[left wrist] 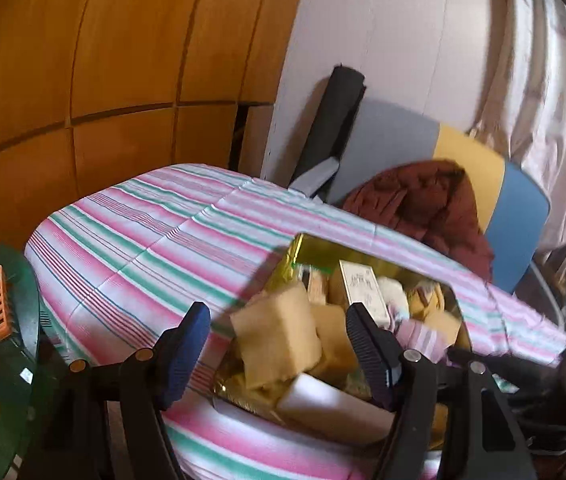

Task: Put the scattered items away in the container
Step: 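Withdraw both tools from the gold tray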

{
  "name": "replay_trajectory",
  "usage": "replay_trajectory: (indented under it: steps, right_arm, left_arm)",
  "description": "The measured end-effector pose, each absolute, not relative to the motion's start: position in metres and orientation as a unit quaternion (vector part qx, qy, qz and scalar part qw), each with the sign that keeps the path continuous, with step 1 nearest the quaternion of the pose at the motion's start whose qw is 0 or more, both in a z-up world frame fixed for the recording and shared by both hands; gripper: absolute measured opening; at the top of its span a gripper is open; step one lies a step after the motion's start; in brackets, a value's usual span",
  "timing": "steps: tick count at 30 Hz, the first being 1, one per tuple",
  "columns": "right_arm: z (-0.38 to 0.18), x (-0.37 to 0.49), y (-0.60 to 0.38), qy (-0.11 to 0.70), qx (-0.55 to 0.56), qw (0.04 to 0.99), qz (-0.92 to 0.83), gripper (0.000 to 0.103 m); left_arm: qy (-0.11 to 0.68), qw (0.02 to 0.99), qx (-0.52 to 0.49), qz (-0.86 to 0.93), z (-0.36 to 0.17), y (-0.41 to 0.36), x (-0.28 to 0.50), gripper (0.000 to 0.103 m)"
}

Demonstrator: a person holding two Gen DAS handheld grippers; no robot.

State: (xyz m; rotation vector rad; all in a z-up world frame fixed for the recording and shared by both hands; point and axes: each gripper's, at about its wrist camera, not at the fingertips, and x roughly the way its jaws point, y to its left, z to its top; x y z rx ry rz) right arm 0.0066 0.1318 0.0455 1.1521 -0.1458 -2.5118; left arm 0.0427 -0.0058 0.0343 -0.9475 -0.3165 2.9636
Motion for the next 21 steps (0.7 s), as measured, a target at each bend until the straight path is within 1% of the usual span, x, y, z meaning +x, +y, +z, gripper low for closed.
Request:
replay_trajectory:
  steps: [2,4,6,10,13,16,21]
  right_arm:
    - [0.049,0.010,0.139,-0.043,0.404,0.164,-0.899,0.082]
    - [0.051,0.014,0.148,-0.041,0.400,0.138,-0.905,0.097]
    - [0.054,0.016,0.157,-0.050,0.395,0.122,-0.909,0.102]
    - [0.056,0.016,0.166,-0.062,0.393,0.086,-0.913,0.103]
    - [0.055,0.017,0.171,-0.069,0.399,0.076,-0.911,0.103]
    - [0.054,0.016,0.173,-0.078,0.402,0.070,-0.910,0.103]
    - [0.052,0.019,0.170,-0.083,0.399,0.073,-0.910,0.103]
  left_arm:
    - [-0.100,0.009,-0.309,0.946,0.032,0.003,0.043,0.072]
    - [-0.104,0.010,-0.329,0.939,0.029,0.009,0.041,0.072]
    - [-0.111,0.022,-0.340,0.934,0.028,0.013,0.041,0.071]
    - [-0.122,0.027,-0.323,0.938,0.032,0.017,0.050,0.071]
    - [-0.102,0.013,-0.328,0.939,0.033,0.020,0.052,0.071]
    - [-0.085,0.003,-0.347,0.934,0.031,0.023,0.048,0.069]
    - [-0.074,-0.020,-0.386,0.919,0.020,0.024,0.044,0.059]
